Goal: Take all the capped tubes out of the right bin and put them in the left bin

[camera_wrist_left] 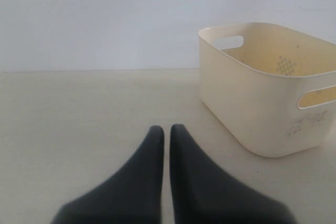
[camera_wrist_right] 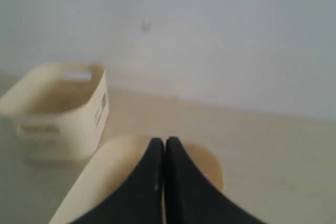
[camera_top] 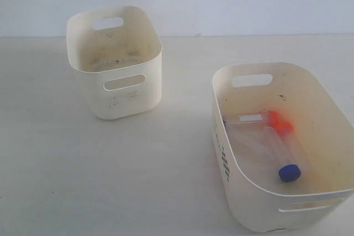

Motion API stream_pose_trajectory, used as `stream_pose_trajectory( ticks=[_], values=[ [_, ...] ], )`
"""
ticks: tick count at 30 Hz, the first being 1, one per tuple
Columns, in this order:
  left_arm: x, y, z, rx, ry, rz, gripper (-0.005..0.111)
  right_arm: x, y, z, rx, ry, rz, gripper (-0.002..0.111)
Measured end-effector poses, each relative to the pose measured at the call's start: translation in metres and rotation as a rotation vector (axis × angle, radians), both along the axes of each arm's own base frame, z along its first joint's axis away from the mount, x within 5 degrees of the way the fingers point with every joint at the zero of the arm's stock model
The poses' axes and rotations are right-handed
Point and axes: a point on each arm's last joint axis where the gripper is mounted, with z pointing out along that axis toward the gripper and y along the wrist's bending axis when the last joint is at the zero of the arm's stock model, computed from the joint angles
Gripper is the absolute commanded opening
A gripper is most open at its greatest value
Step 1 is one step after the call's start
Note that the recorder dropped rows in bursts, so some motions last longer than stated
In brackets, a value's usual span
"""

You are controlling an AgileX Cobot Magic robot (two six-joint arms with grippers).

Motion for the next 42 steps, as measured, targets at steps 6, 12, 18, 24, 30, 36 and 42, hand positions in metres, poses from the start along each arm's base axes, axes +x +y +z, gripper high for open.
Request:
stream_pose_trajectory(
  ticks=[6, 12, 18, 24, 30, 36, 42],
  values=[
    [0.000, 0.000, 0.000, 0.000, 0.000, 0.000, 0.004, 0.021, 0.010, -0.001, 0.083, 0.349, 0.058, 0.000],
    [0.000, 0.000, 0.000, 0.000, 0.000, 0.000, 0.004, 0.028, 0.010, 0.002, 0.043, 0.330, 0.065, 0.000],
    [0.000, 0.000, 0.000, 0.000, 0.000, 0.000, 0.004, 0.030, 0.005, 0.028, -0.102, 0.525, 0.060, 0.000],
    [0.000, 0.000, 0.000, 0.000, 0.000, 0.000, 0.004, 0.043, 0.007, 0.071, -0.091, 0.636, 0.063, 0.000],
    [0.000, 0.000, 0.000, 0.000, 0.000, 0.000, 0.004, 0.015, 0.012, 0.099, -0.009, 0.414, 0.117, 0.000],
    [0.000, 0.000, 0.000, 0.000, 0.000, 0.000, 0.004, 0.019, 0.008, 0.094, -0.189, 0.441, 0.147, 0.000],
    [0.000, 0.000, 0.000, 0.000, 0.000, 0.000, 0.004, 0.043, 0.020, 0.081, -0.450, 0.462, 0.281, 0.000]
  ],
)
